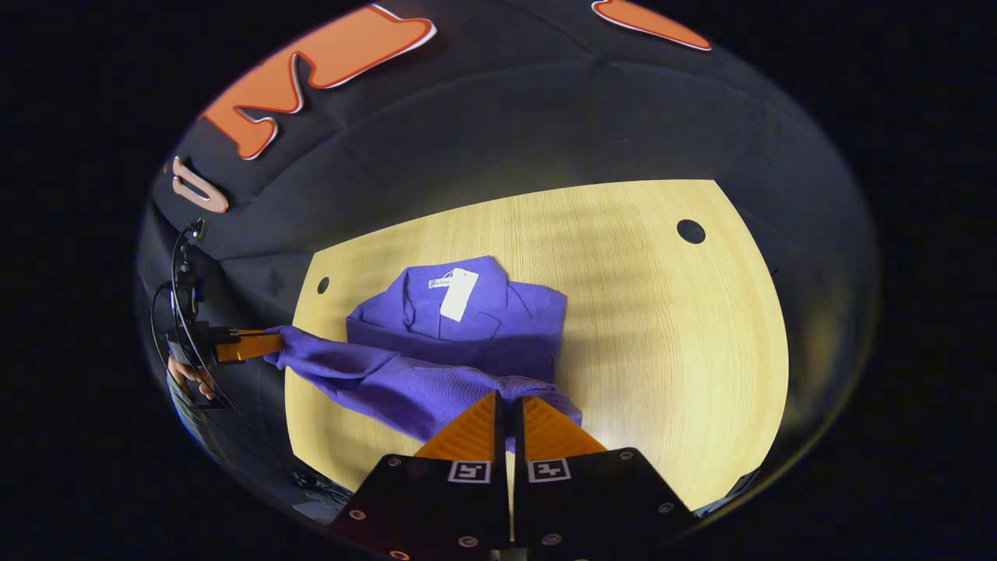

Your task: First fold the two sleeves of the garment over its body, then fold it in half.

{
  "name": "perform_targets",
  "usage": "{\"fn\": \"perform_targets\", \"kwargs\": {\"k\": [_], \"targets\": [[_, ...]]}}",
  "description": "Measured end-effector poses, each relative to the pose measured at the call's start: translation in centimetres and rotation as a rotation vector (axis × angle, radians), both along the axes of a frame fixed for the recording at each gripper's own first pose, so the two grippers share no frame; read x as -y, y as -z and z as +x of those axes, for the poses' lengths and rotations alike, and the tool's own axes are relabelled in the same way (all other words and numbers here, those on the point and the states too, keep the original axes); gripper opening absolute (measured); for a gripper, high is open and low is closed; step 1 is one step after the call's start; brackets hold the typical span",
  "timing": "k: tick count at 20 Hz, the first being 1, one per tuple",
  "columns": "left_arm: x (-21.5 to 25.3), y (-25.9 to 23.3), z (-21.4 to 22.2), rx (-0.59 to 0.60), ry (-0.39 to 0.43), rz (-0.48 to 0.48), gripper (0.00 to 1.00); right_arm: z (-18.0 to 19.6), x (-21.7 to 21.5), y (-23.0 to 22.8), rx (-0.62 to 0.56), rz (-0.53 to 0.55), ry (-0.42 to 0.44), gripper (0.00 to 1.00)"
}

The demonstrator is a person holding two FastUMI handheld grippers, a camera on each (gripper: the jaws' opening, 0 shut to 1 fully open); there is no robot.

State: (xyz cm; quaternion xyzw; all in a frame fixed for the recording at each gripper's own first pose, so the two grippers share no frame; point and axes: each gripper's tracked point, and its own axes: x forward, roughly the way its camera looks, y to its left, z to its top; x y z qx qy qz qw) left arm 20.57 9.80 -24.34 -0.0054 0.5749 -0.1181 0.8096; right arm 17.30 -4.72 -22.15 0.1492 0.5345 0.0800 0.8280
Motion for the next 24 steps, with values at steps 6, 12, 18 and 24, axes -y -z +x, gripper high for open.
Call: {"fn": "perform_targets", "kwargs": {"k": [6, 12, 18, 24], "targets": [[1.5, 1.5, 6.1, 0.090, 0.042, 0.062, 0.06, 6.5, -1.3, 1.7, -0.004, 0.066, 0.076, 0.04], [-1.0, 0.6, 12.3, 0.399, -0.149, 0.103, 0.27, 11.7, 0.7, 0.5, 0.179, 0.111, 0.251, 0.25], [-1.8, -3.1, 9.8, 0.557, -0.298, 0.023, 0.79, 10.0, 0.6, -1.9, 0.330, 0.017, 0.182, 0.57], [-4.3, -7.5, 4.4, 0.676, -0.346, 0.022, 0.87, 6.6, 0.8, -7.6, 0.551, -0.110, 0.142, 0.90]]}}
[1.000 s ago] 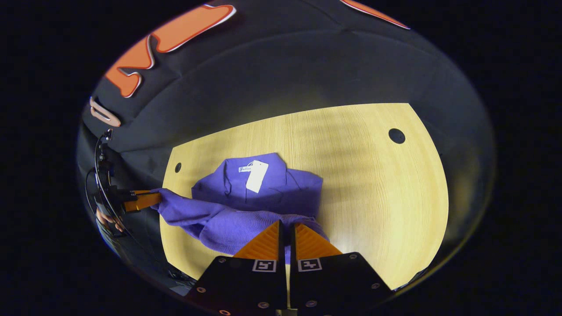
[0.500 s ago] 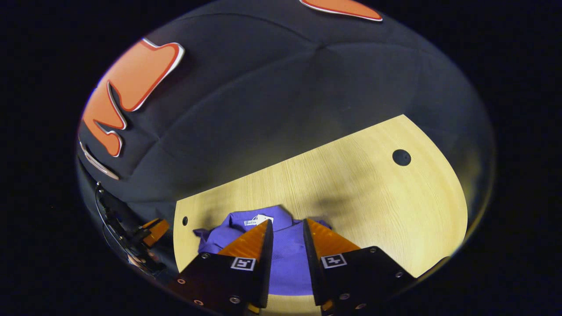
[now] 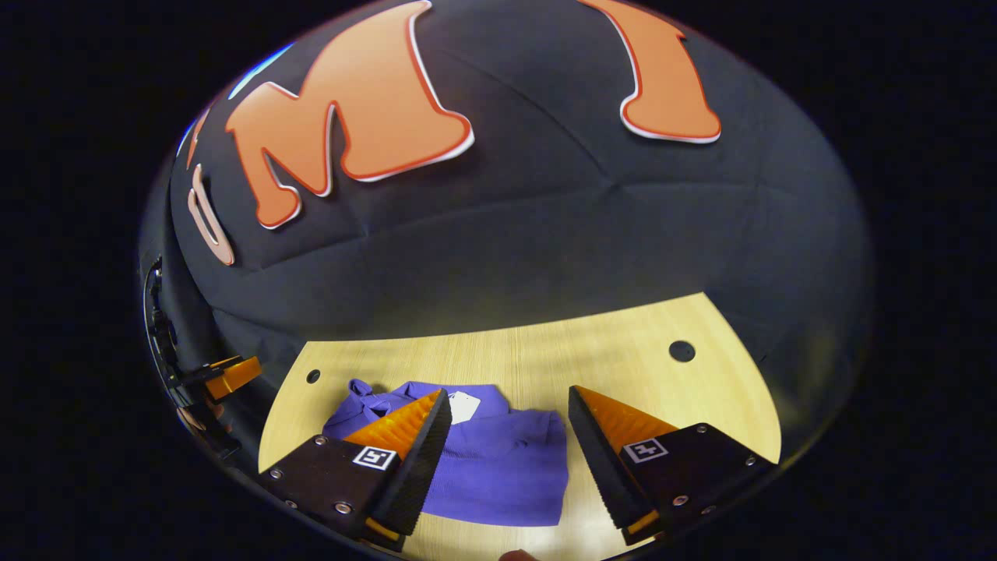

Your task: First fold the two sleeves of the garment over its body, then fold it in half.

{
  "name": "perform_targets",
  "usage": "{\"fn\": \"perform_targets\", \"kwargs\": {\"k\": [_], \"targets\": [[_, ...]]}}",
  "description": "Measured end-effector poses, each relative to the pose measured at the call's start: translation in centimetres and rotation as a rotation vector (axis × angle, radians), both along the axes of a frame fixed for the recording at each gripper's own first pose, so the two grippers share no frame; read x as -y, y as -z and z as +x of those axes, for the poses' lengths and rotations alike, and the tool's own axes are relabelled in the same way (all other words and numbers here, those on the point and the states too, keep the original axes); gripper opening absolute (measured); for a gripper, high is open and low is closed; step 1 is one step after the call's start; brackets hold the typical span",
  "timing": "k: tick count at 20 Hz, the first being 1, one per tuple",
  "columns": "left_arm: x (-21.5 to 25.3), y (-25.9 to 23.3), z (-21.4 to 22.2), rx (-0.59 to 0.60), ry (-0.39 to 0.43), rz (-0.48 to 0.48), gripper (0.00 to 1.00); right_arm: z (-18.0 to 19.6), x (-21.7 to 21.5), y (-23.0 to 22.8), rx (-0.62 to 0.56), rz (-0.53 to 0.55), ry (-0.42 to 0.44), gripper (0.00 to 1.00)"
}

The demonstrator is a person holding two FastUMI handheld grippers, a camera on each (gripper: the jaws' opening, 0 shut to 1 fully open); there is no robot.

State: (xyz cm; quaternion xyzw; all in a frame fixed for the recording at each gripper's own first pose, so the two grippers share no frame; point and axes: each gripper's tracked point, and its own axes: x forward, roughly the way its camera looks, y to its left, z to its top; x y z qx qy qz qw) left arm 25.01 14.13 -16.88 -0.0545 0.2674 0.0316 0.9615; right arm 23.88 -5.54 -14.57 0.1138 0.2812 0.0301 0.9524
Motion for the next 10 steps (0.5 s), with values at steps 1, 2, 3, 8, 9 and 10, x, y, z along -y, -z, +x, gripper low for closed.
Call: {"fn": "perform_targets", "kwargs": {"k": [1, 2, 3, 8, 9, 10], "targets": [[0.2, -1.4, -1.5, 0.042, -0.005, 0.018, 0.92, -0.8, -0.1, -1.4, 0.039, -0.011, 0.005, 0.93], [0.4, -2.4, -2.4, 0.068, -0.006, 0.020, 0.88, -1.0, -0.2, -2.3, 0.067, -0.014, 0.006, 0.95], [0.6, -3.7, -3.3, 0.110, -0.008, 0.027, 0.92, -1.9, -0.4, -3.6, 0.107, -0.023, 0.009, 0.95], [2.9, -9.7, -8.5, 0.275, 0.035, 0.060, 0.91, -5.7, -1.2, -8.6, 0.268, -0.070, -0.006, 0.95], [3.3, -10.5, -9.3, 0.303, 0.033, 0.058, 0.91, -6.4, -1.4, -9.4, 0.298, -0.077, -0.015, 0.95], [3.7, -11.2, -10.0, 0.334, 0.037, 0.056, 0.91, -7.1, -1.5, -10.2, 0.331, -0.090, -0.015, 0.95]]}}
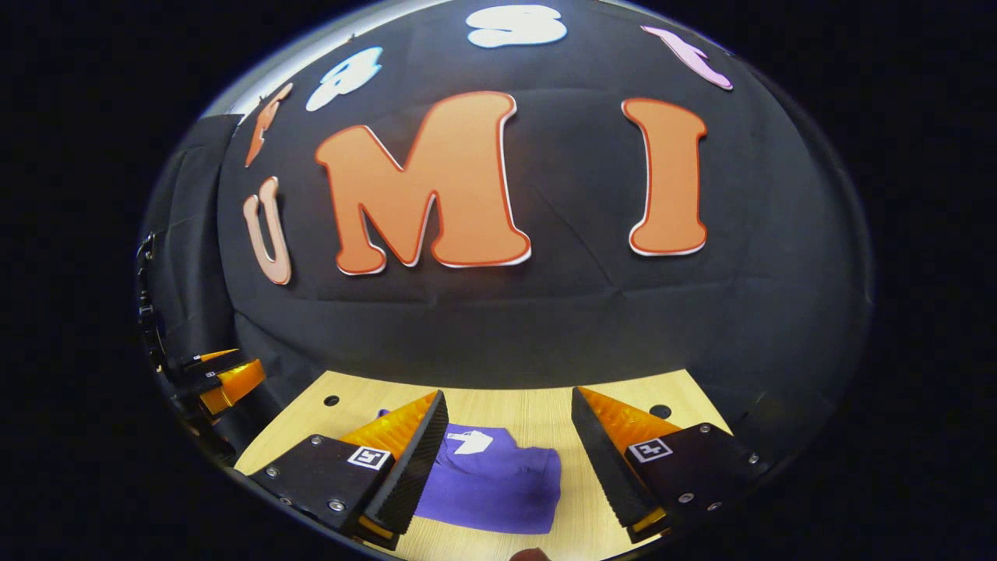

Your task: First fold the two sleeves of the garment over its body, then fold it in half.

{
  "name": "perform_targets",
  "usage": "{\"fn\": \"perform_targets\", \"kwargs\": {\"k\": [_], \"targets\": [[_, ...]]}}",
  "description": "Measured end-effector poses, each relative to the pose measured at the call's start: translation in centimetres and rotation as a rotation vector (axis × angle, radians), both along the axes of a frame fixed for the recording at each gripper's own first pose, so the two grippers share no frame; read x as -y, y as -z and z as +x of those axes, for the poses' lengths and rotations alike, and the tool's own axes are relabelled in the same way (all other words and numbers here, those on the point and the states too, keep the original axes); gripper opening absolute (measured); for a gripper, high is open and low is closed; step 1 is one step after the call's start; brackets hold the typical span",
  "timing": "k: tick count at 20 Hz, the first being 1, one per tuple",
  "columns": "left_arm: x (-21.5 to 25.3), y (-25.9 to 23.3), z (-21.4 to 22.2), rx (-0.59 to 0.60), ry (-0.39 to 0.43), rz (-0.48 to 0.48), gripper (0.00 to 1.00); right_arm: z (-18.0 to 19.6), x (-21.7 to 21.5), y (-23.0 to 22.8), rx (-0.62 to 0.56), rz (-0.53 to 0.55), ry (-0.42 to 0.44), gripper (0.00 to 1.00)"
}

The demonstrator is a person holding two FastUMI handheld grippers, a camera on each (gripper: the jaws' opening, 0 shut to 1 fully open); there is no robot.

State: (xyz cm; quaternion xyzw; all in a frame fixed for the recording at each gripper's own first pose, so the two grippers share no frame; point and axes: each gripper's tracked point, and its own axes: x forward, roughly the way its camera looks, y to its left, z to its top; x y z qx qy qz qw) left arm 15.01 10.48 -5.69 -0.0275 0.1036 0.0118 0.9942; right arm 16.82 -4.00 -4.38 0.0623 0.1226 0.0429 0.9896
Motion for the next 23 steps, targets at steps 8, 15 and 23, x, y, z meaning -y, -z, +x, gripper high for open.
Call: {"fn": "perform_targets", "kwargs": {"k": [8, 15, 23], "targets": [[2.8, -3.1, -5.6, 0.185, 0.011, 0.007, 0.91, -6.3, -3.5, -2.4, 0.167, -0.039, -0.006, 0.94], [6.1, -2.1, -8.8, 0.220, 0.033, 0.033, 0.91, -9.8, -4.5, -1.7, 0.231, -0.073, -0.018, 0.94], [8.0, -3.7, -8.6, 0.232, 0.062, 0.029, 0.91, -11.5, -3.4, -1.5, 0.241, -0.061, -0.021, 0.94]]}}
